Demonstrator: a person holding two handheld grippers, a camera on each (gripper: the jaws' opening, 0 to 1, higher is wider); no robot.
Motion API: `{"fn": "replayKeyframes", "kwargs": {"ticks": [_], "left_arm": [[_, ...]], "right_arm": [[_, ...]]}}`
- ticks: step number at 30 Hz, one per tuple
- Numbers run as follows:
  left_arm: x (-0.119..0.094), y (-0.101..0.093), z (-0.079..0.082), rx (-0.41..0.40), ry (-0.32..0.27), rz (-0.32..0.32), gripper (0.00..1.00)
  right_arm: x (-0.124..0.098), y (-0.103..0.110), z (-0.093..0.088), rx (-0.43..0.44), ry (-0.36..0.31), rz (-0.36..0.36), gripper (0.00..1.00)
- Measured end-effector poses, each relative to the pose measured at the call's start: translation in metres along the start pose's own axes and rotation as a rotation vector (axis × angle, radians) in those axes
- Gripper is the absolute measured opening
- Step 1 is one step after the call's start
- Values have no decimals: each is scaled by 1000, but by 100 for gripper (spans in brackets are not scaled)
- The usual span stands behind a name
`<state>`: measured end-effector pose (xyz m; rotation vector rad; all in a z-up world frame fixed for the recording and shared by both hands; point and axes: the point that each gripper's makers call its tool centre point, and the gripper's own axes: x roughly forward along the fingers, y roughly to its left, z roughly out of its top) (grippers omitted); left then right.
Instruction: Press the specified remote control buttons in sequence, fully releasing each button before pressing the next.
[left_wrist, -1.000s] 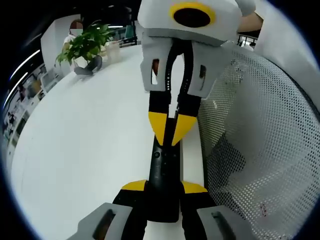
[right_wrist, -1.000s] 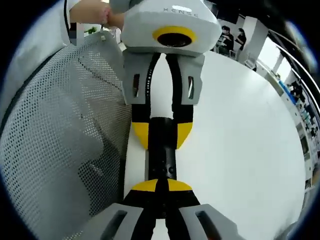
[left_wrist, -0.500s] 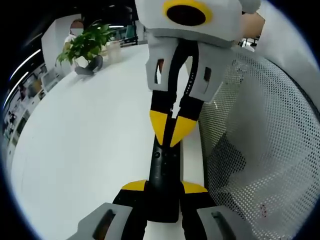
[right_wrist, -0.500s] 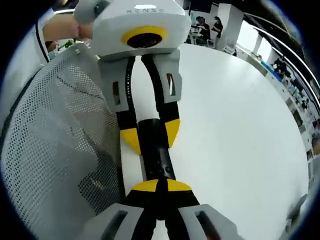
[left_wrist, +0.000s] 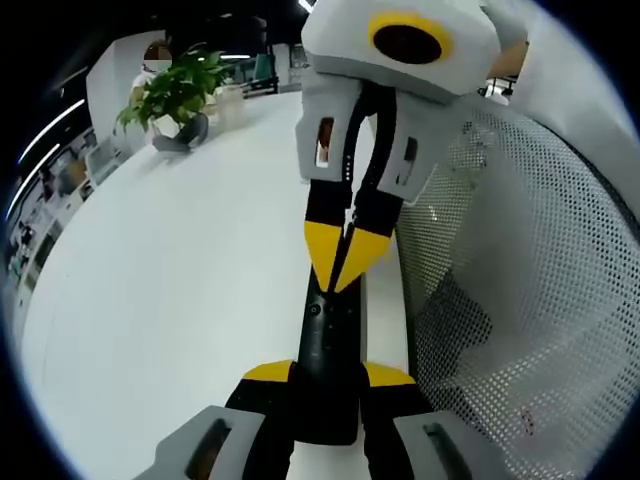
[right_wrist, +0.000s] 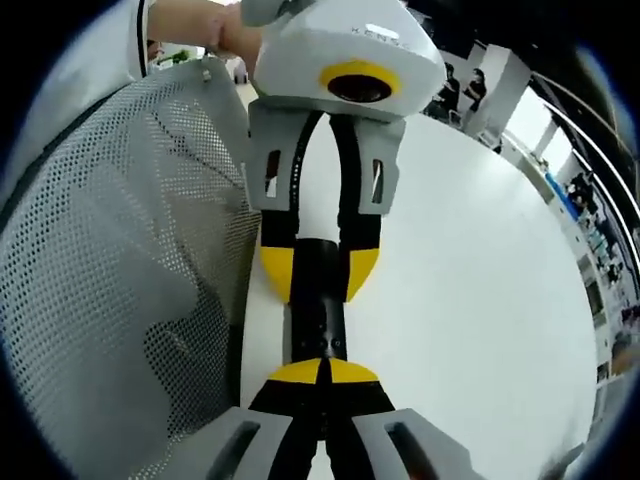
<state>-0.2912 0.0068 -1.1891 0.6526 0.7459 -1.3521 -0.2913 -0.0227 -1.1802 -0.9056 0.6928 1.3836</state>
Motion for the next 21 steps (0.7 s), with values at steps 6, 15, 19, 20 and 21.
{"fn": "replayKeyframes", "kwargs": {"ticks": [6, 15, 19, 20, 21], "left_arm": [[0, 0, 0, 3, 4, -3, 24], [1, 0, 0, 9, 13, -7, 24], [1, 0, 0, 19, 30, -13, 24], [1, 0, 0, 19, 33, -13, 24], [1, 0, 0, 19, 34, -13, 24]], "right_arm": [[0, 1, 5, 32, -6, 35, 0], [9, 0, 1, 48, 72, 41, 0], [8, -1, 0, 34, 88, 56, 0], [8, -1, 0, 47, 78, 60, 0], [8, -1, 0, 62, 64, 62, 0]]}}
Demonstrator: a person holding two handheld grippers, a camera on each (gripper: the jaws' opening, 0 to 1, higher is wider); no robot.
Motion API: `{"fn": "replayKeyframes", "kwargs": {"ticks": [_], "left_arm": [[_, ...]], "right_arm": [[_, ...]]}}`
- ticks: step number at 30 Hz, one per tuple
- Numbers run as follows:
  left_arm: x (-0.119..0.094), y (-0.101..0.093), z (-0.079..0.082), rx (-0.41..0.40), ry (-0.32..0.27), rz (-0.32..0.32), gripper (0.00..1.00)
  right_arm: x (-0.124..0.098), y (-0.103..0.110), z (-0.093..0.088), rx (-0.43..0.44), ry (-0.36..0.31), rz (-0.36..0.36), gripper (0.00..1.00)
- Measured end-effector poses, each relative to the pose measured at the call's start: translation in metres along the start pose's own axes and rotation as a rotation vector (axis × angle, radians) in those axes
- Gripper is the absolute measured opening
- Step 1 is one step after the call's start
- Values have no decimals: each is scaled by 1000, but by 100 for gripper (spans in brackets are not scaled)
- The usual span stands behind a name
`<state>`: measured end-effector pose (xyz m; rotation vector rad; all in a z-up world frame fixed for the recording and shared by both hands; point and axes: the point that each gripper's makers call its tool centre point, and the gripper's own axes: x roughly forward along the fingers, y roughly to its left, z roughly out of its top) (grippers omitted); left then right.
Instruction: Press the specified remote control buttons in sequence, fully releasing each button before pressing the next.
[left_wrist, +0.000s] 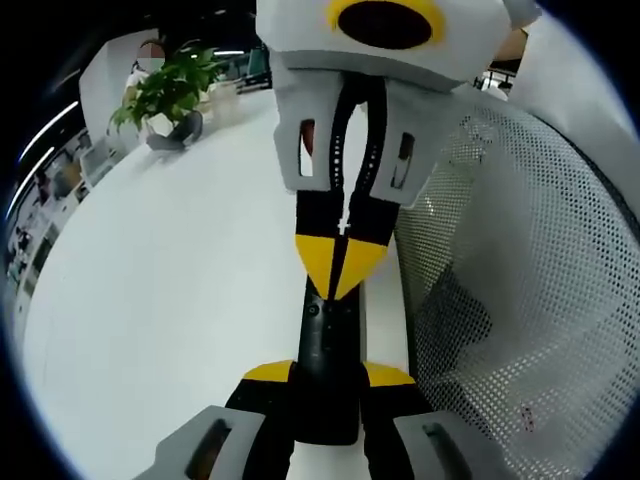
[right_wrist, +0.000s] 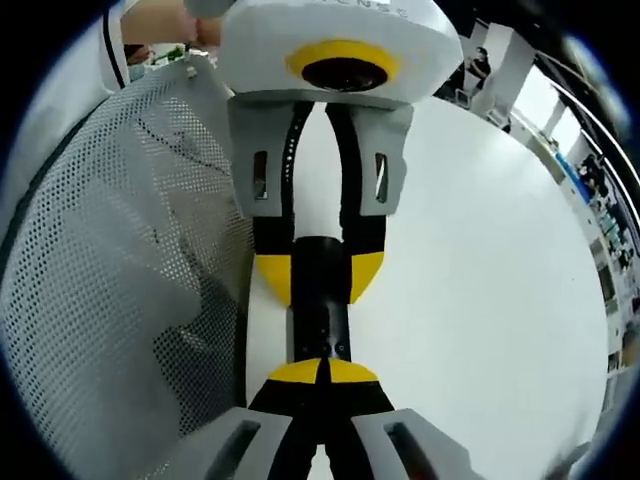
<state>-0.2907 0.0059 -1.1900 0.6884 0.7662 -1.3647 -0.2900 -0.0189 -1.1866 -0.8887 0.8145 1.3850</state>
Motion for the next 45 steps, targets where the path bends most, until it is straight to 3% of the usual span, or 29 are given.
{"fn": "replayKeyframes", "kwargs": {"ticks": [5, 9, 14, 25, 29, 32, 34, 45], "left_arm": [[0, 0, 0, -8, 0, 3, 24], [0, 0, 0, -10, 8, 3, 24], [0, 0, -1, -11, 7, 5, 24], [0, 0, 0, -7, 2, 3, 24], [0, 0, 0, -4, 13, 1, 24], [0, 0, 0, 1, 22, -1, 24], [0, 0, -1, -2, 19, 0, 24], [0, 0, 0, -13, 15, 1, 24]], "right_arm": [[-1, 1, 1, 3, -4, 3, 0], [-3, 0, 1, 73, -49, 18, 0], [-5, 0, 0, 88, -57, 32, 0], [-8, 1, -12, 79, -13, 21, 0], [-7, 2, -12, 25, 15, -22, 0], [-8, 2, -13, 22, -4, -40, 0], [-8, 1, -12, 103, -43, -31, 0], [-11, 1, -14, 83, -45, 2, 0]]}}
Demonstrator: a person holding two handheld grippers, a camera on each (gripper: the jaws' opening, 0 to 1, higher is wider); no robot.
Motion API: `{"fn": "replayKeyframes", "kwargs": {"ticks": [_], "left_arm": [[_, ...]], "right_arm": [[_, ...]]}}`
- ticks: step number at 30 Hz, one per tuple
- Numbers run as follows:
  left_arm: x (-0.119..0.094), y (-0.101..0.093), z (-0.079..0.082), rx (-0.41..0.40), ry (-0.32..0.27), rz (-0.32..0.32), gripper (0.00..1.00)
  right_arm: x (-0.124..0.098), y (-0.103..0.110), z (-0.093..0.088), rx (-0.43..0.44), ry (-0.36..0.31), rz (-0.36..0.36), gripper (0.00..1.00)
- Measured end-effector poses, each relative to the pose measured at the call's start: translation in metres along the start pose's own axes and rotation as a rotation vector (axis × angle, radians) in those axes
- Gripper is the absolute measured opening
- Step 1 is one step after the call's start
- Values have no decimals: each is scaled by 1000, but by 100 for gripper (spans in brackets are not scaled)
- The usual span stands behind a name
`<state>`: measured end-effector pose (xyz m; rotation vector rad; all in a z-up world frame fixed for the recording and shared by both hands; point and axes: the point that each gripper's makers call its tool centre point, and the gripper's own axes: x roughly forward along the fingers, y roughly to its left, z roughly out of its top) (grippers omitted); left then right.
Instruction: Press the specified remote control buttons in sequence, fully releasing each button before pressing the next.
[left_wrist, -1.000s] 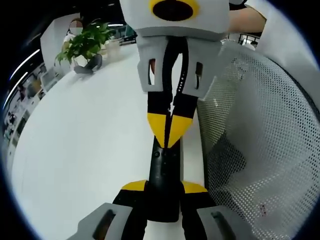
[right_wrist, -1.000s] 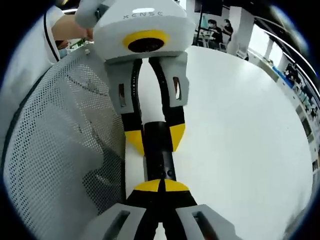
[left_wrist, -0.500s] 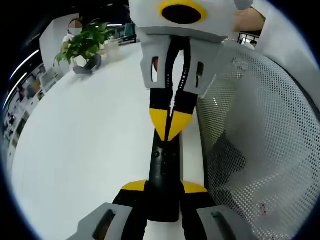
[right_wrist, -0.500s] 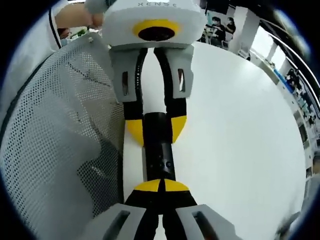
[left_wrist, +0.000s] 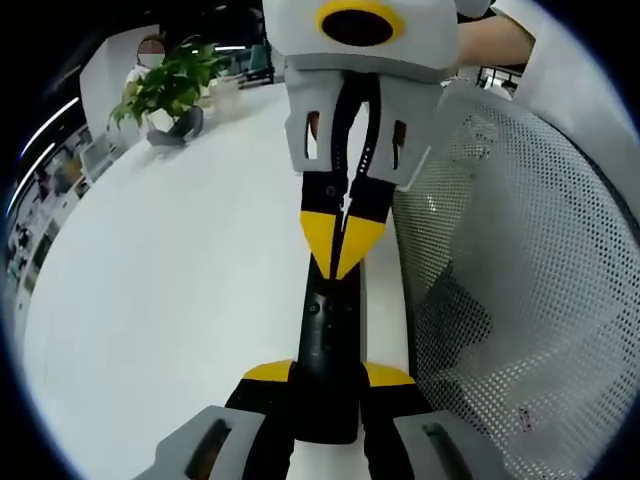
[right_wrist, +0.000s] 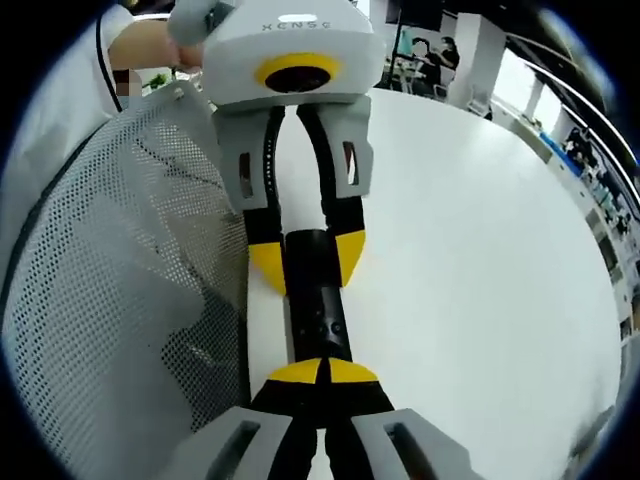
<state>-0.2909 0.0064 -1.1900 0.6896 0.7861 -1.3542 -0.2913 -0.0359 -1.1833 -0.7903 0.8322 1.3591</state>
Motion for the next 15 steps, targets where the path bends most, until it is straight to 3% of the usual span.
{"fn": "replayKeyframes", "kwargs": {"ticks": [15], "left_arm": [[0, 0, 0, -1, -12, 1, 24]], "right_arm": [[-6, -3, -12, 18, 18, 2, 0]]}}
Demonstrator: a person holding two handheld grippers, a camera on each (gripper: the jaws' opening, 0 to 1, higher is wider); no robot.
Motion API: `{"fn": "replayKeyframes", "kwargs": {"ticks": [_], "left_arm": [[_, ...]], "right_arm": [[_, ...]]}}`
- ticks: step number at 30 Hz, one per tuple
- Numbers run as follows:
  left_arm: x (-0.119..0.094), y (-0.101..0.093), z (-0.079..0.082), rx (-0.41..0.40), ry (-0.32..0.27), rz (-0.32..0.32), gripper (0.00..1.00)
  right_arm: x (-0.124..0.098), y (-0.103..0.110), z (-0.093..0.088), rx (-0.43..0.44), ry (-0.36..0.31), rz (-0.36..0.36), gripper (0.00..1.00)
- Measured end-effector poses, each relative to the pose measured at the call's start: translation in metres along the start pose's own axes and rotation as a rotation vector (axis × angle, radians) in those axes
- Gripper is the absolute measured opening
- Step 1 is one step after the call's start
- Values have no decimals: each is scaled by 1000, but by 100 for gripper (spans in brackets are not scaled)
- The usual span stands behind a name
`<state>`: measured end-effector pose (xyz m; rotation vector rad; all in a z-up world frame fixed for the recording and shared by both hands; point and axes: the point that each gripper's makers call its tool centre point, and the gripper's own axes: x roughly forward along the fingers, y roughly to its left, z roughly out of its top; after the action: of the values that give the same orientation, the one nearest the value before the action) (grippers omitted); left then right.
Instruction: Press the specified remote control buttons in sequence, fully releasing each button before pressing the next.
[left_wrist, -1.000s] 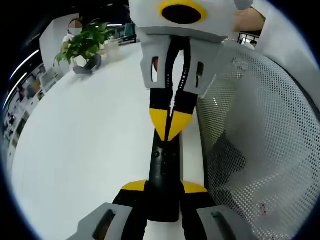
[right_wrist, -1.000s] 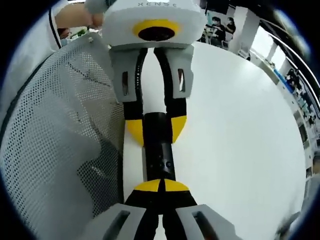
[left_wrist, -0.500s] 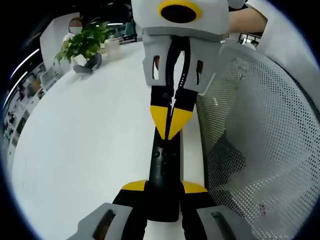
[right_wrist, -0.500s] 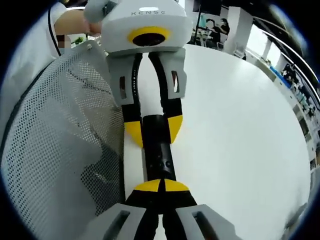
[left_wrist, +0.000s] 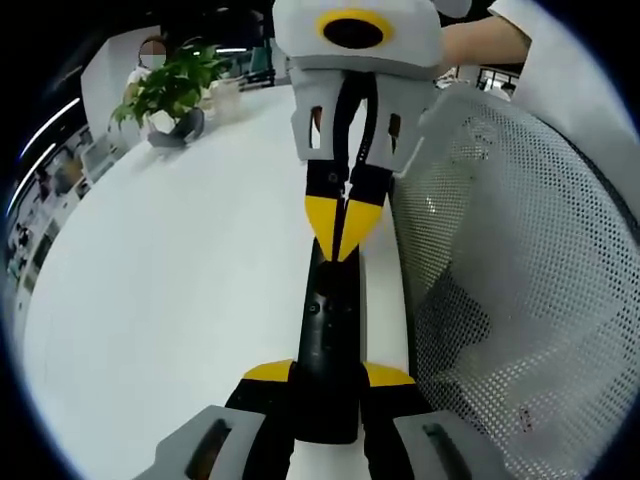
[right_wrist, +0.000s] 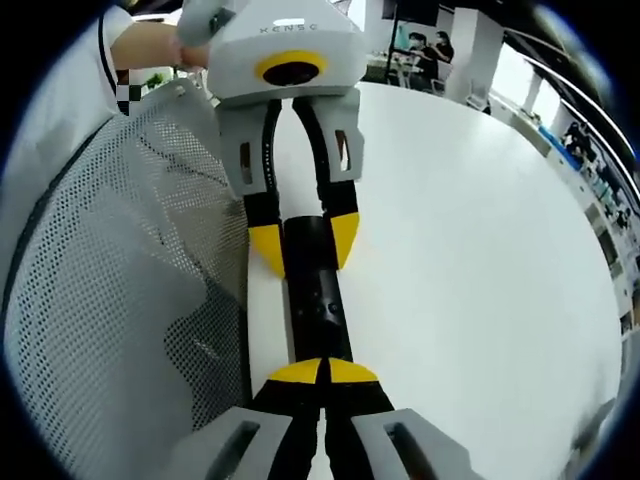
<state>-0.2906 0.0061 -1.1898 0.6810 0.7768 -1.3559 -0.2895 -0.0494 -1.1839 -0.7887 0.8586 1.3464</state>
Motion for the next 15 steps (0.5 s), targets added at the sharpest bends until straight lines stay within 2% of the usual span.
{"fn": "replayKeyframes", "kwargs": {"ticks": [7, 10, 15], "left_arm": [[0, 0, 0, 11, 10, -5, 24], [0, 0, 0, 7, 12, -1, 24], [0, 0, 0, 11, 23, -2, 24]], "right_arm": [[3, -1, 3, 2, -28, -24, 0], [3, 0, 3, -23, -19, -41, 0], [2, 0, 5, 18, -36, -62, 0]]}}
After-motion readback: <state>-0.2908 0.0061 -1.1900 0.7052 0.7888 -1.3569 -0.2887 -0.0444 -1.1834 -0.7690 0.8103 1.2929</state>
